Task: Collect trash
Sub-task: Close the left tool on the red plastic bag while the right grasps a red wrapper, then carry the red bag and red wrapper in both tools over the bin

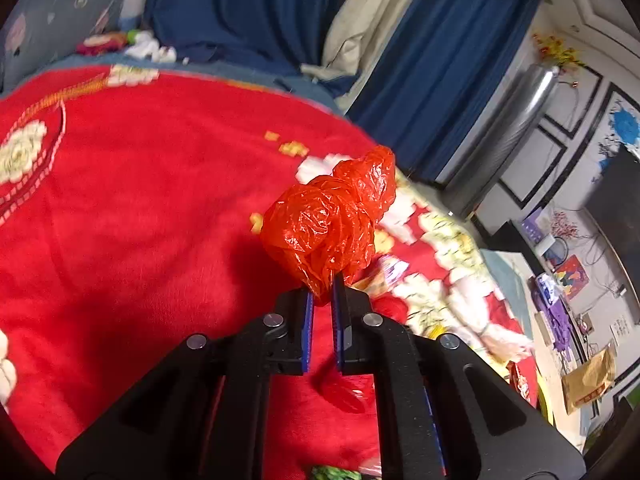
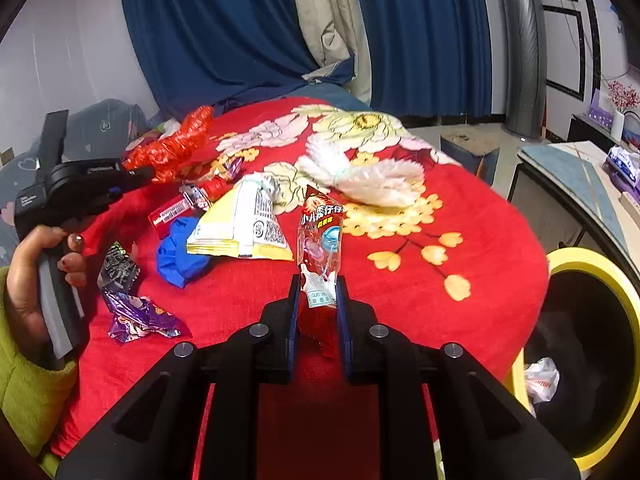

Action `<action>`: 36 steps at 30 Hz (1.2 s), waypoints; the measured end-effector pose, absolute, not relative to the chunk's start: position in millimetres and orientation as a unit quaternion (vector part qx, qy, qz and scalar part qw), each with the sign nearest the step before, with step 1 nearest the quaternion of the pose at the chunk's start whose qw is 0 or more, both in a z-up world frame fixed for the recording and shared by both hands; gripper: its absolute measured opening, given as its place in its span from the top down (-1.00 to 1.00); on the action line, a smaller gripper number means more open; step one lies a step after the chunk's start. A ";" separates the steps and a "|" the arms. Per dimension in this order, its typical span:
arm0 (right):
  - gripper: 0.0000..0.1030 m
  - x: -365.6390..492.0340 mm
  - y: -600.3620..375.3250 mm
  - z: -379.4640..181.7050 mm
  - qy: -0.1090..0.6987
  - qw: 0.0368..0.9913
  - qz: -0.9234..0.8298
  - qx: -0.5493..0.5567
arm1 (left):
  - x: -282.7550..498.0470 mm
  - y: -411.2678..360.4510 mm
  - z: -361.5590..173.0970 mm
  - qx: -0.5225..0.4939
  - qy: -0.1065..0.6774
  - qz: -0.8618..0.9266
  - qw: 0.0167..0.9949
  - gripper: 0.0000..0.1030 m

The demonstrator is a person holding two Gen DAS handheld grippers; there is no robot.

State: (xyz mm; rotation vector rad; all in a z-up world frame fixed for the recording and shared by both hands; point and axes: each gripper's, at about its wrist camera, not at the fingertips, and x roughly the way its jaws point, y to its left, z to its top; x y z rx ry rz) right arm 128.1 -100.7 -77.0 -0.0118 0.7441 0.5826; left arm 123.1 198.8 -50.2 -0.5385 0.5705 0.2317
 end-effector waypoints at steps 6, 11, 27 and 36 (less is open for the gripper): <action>0.70 125.7 -111.7 -62.7 0.336 0.902 0.271 0.000 | 115.6 177.8 -18.1 -0.232 0.245 0.080 0.938 0.93; 0.70 126.1 -125.4 -49.2 0.318 0.913 0.257 0.010 | 114.1 156.7 0.0 -0.217 0.230 0.047 0.948 0.93; 0.70 123.9 -184.3 -18.0 0.279 0.937 0.207 0.046 | 104.3 89.3 20.2 -0.171 0.219 -0.051 0.959 0.93; 0.70 122.2 -223.5 -11.1 0.267 0.947 0.167 0.062 | 102.4 49.2 13.1 -0.150 0.233 -0.100 0.955 0.93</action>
